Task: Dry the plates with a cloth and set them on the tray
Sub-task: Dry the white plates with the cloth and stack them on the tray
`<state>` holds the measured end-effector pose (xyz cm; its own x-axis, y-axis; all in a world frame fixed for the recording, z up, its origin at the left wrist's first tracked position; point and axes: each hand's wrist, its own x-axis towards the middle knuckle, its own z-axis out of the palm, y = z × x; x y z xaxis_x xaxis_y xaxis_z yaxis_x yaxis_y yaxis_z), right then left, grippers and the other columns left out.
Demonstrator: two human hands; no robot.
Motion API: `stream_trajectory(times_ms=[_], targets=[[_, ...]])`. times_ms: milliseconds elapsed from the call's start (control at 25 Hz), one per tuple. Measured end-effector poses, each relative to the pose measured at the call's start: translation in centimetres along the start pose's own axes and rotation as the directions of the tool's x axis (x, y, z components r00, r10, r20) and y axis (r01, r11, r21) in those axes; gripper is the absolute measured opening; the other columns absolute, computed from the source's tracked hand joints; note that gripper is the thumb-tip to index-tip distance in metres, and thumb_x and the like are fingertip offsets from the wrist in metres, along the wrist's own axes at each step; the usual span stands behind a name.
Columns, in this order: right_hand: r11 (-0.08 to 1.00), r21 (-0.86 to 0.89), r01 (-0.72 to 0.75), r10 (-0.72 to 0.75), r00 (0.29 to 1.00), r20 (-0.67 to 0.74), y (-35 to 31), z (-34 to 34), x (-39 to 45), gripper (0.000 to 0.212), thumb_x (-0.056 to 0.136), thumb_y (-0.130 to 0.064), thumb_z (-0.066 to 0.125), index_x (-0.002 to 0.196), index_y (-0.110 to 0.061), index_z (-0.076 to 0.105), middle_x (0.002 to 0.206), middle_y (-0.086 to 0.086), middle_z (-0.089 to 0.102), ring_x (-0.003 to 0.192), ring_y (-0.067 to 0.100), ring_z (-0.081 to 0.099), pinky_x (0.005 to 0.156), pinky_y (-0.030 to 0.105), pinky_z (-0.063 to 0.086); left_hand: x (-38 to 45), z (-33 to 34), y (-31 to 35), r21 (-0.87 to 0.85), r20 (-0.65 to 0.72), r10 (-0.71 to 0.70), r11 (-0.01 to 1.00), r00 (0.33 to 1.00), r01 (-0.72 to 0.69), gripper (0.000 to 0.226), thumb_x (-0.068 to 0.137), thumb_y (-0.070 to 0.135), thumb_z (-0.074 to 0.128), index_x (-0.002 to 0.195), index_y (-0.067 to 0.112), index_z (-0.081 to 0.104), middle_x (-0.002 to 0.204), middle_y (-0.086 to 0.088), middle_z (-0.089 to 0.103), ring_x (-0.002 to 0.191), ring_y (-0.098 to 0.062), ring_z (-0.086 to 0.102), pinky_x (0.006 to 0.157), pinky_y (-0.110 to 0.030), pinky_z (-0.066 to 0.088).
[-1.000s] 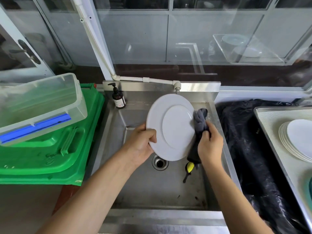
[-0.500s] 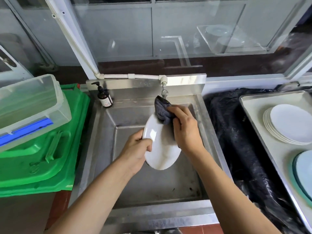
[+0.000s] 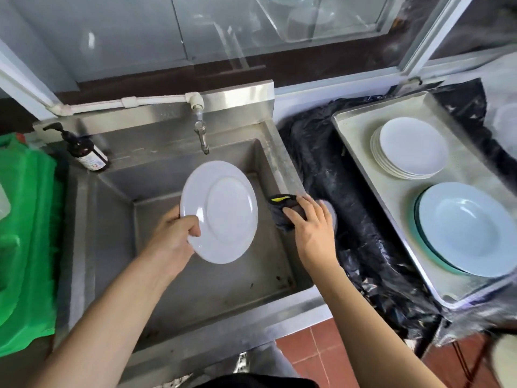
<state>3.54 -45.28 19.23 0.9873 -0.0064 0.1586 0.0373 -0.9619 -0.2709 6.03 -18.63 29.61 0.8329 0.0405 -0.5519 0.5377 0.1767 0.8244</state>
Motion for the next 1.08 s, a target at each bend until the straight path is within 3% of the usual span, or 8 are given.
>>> stream_trajectory(times_ms=[80, 160, 360, 520, 720, 800, 920, 1080], targets=[[0.980, -0.132, -0.148, 0.186, 0.916, 0.356, 1.4, 2.4, -2.0, 0.052, 0.101, -0.015, 0.047, 0.151, -0.026, 0.047, 0.165, 0.012, 0.030, 0.155, 0.028, 0.023, 0.125, 0.049, 0.015, -0.1, 0.5, -0.3, 0.029, -0.012, -0.012, 1.000, 1.000, 0.012, 0.046, 0.063, -0.009, 0.043, 0.096, 0.011, 0.069, 0.105, -0.010, 0.068, 0.102, -0.036, 0.059, 0.076, -0.040, 0.049], [0.967, -0.195, -0.167, 0.245, 0.828, 0.505, 2.6, 4.8, -3.7, 0.057, 0.104, -0.023, 0.042, 0.159, -0.029, 0.029, 0.170, 0.005, 0.014, 0.158, 0.021, 0.007, 0.127, 0.045, 0.005, -0.1, 1.4, -0.5, 0.065, -0.026, -0.022, 0.998, 0.999, 0.023, 0.045, 0.071, -0.016, 0.037, 0.099, 0.005, 0.065, 0.102, -0.011, 0.065, 0.098, -0.034, 0.058, 0.074, -0.037, 0.048], [0.966, -0.146, -0.213, 0.257, 0.853, 0.454, 3.1, 5.9, -3.8, 0.058, 0.100, -0.028, 0.045, 0.157, -0.028, 0.034, 0.169, 0.003, 0.020, 0.158, 0.021, 0.009, 0.127, 0.043, 0.005, 0.2, 3.2, -0.8, 0.137, -0.054, -0.026, 0.990, 0.998, 0.034, 0.042, 0.074, -0.017, 0.036, 0.110, -0.009, 0.056, 0.099, -0.014, 0.060, 0.091, -0.034, 0.055, 0.078, -0.044, 0.041], [0.976, -0.033, -0.215, 0.214, 0.922, 0.324, 3.3, 5.0, -3.9, 0.052, 0.092, -0.017, 0.055, 0.144, -0.016, 0.057, 0.153, 0.012, 0.050, 0.146, 0.031, 0.040, 0.120, 0.049, 0.027, 0.2, 4.6, -1.1, 0.179, -0.057, 0.041, 0.983, 0.998, -0.031, 0.033, 0.059, -0.002, 0.046, 0.089, 0.000, 0.060, 0.091, -0.013, 0.057, 0.086, -0.031, 0.050, 0.075, -0.044, 0.035], [0.963, 0.118, -0.242, 0.214, 0.954, 0.211, 1.8, 2.1, -2.2, 0.042, 0.091, -0.011, 0.060, 0.132, -0.015, 0.067, 0.135, 0.007, 0.065, 0.125, 0.033, 0.057, 0.105, 0.044, 0.040, 0.3, 5.5, -1.8, 0.289, -0.032, 0.141, 0.949, 0.989, -0.126, 0.032, 0.052, 0.009, 0.044, 0.070, 0.025, 0.065, 0.068, 0.010, 0.054, 0.072, -0.019, 0.043, 0.056, -0.020, 0.035], [0.864, 0.357, -0.355, 0.293, 0.931, 0.218, -0.1, -0.1, -0.6, 0.034, 0.099, -0.017, 0.056, 0.131, -0.019, 0.067, 0.124, 0.004, 0.070, 0.110, 0.028, 0.065, 0.097, 0.045, 0.049, 0.3, 5.8, -1.9, 0.385, -0.009, 0.260, 0.892, 0.966, -0.237, 0.037, 0.057, 0.010, 0.041, 0.069, 0.034, 0.066, 0.058, 0.017, 0.051, 0.060, -0.007, 0.040, 0.046, -0.013, 0.030], [0.457, 0.741, -0.492, 0.439, 0.849, 0.292, -3.7, -4.3, 2.0, 0.027, 0.104, -0.042, 0.049, 0.108, -0.027, 0.071, 0.088, -0.004, 0.074, 0.080, 0.014, 0.072, 0.082, 0.043, 0.059, 0.0, 5.6, -2.2, 0.574, 0.129, 0.436, 0.700, 0.891, -0.426, 0.047, 0.065, 0.009, 0.037, 0.089, 0.039, 0.064, 0.056, 0.022, 0.053, 0.051, -0.002, 0.043, 0.043, -0.010, 0.028], [0.262, 0.797, -0.545, 0.507, 0.780, 0.367, -6.6, -7.6, 4.0, 0.046, 0.099, -0.053, 0.056, 0.076, -0.016, 0.071, 0.074, 0.010, 0.075, 0.074, 0.028, 0.075, 0.073, 0.043, 0.062, -1.5, 4.3, -2.9, 0.702, 0.380, 0.498, 0.393, 0.779, -0.593, 0.070, 0.079, -0.001, 0.043, 0.126, 0.048, 0.062, 0.093, 0.020, 0.070, 0.083, -0.004, 0.060, 0.059, -0.004, 0.040]])
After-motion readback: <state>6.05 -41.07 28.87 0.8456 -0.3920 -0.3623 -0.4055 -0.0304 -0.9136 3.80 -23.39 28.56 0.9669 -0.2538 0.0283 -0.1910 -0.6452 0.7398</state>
